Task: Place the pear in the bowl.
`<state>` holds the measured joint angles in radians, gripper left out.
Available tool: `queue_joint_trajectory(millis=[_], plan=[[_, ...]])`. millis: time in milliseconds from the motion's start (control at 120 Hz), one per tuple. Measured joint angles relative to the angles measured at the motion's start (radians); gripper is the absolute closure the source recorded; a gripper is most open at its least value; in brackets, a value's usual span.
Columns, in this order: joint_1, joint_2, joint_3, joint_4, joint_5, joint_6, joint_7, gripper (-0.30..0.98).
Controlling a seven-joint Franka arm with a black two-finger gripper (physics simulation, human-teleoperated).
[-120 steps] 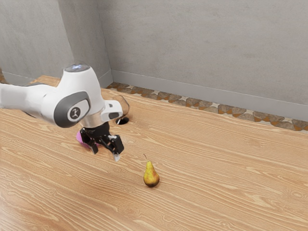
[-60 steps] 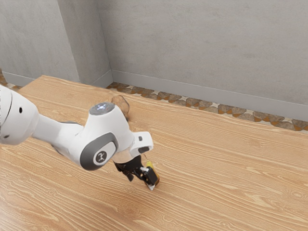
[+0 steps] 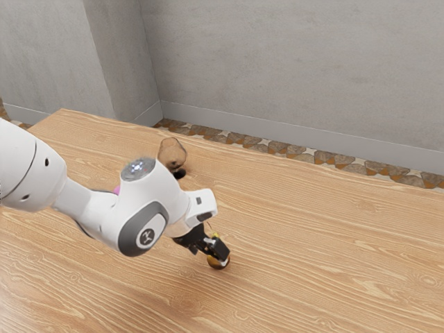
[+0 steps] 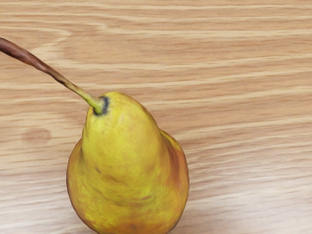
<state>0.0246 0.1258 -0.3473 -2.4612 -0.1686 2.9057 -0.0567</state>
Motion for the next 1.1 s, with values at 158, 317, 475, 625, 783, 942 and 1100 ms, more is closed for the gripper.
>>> queue_joint_trajectory(millis=[158, 317, 475, 625, 783, 942, 1100], plan=[[0.002, 0.052, 0.004, 0.020, 0.000, 0.028, 0.036, 0.00], [0.003, 0.086, 0.015, 0.066, 0.002, 0.036, 0.070, 0.00], [0.003, 0.118, 0.029, 0.078, 0.002, 0.039, 0.100, 0.00], [0.001, 0.123, 0.028, 0.079, -0.001, 0.045, 0.121, 0.06], [0.001, 0.124, 0.025, 0.080, -0.002, 0.048, 0.138, 0.13], [0.002, 0.142, 0.025, 0.092, -0.002, 0.049, 0.150, 0.16], [0.002, 0.149, 0.026, 0.100, -0.003, 0.050, 0.159, 0.20]])
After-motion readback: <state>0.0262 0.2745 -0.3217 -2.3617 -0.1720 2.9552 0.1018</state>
